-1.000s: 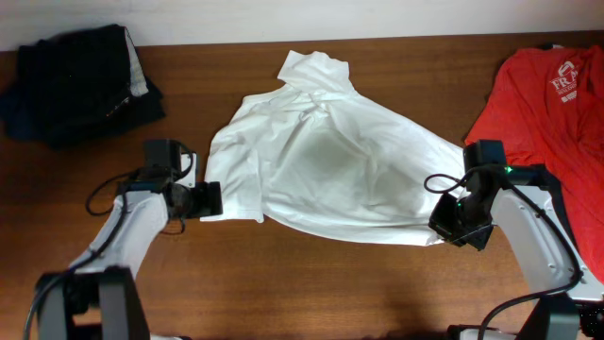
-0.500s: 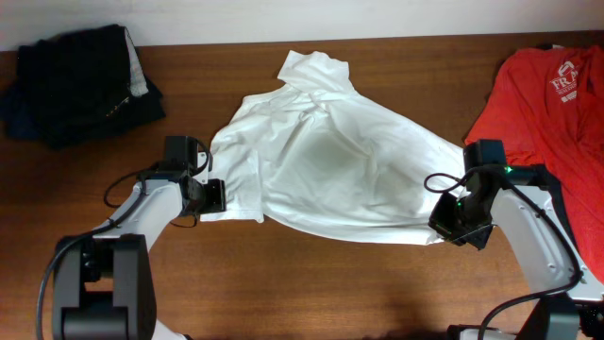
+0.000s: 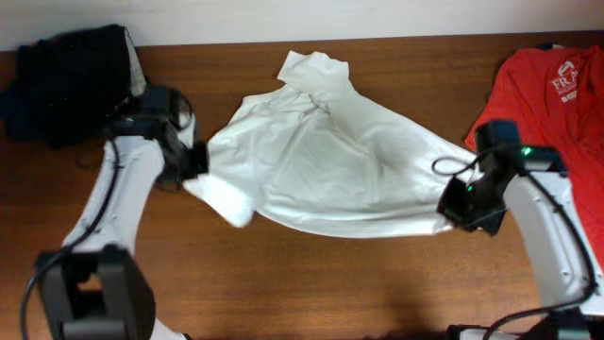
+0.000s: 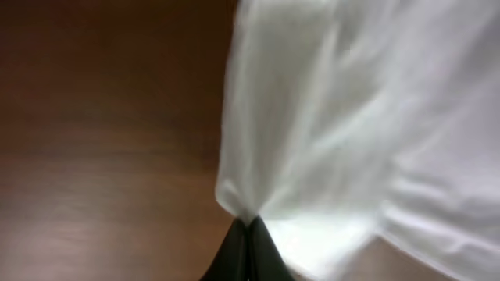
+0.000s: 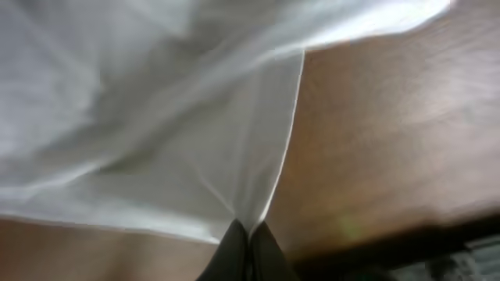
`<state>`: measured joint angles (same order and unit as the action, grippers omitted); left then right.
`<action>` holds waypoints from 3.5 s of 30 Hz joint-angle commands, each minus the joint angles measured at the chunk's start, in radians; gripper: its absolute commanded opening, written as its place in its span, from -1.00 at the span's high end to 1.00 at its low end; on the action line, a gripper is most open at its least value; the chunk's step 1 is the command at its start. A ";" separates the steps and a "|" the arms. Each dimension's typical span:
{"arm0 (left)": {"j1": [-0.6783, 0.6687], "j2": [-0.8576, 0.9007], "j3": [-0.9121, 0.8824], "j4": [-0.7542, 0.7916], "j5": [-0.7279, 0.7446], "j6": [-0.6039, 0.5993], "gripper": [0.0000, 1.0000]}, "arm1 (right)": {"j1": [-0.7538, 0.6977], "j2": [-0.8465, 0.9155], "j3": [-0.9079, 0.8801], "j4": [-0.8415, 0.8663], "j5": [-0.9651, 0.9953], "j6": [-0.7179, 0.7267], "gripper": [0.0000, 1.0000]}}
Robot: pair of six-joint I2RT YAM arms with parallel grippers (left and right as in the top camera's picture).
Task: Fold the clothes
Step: 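Lift the white T-shirt with both grippers and shake it out, then lay the white T-shirt down on the table with both grippers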
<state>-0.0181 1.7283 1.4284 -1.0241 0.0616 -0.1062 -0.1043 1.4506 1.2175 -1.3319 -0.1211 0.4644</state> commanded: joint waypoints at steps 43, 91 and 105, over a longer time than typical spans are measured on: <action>0.127 0.245 0.912 -0.048 -0.033 -0.042 0.99 | -0.177 0.462 1.280 -0.131 -0.285 -0.180 0.92; 0.263 0.359 1.070 -0.188 -0.084 0.073 0.99 | -0.150 0.573 1.487 -0.341 0.054 -0.247 0.92; 0.197 -0.092 1.048 -0.664 -0.098 -0.017 0.99 | -0.197 0.006 0.908 -0.367 0.051 -0.248 0.91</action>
<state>0.1734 1.6806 2.4870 -1.6913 -0.0093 -0.0895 -0.2962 1.5520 2.3005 -1.6932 -0.0940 0.2241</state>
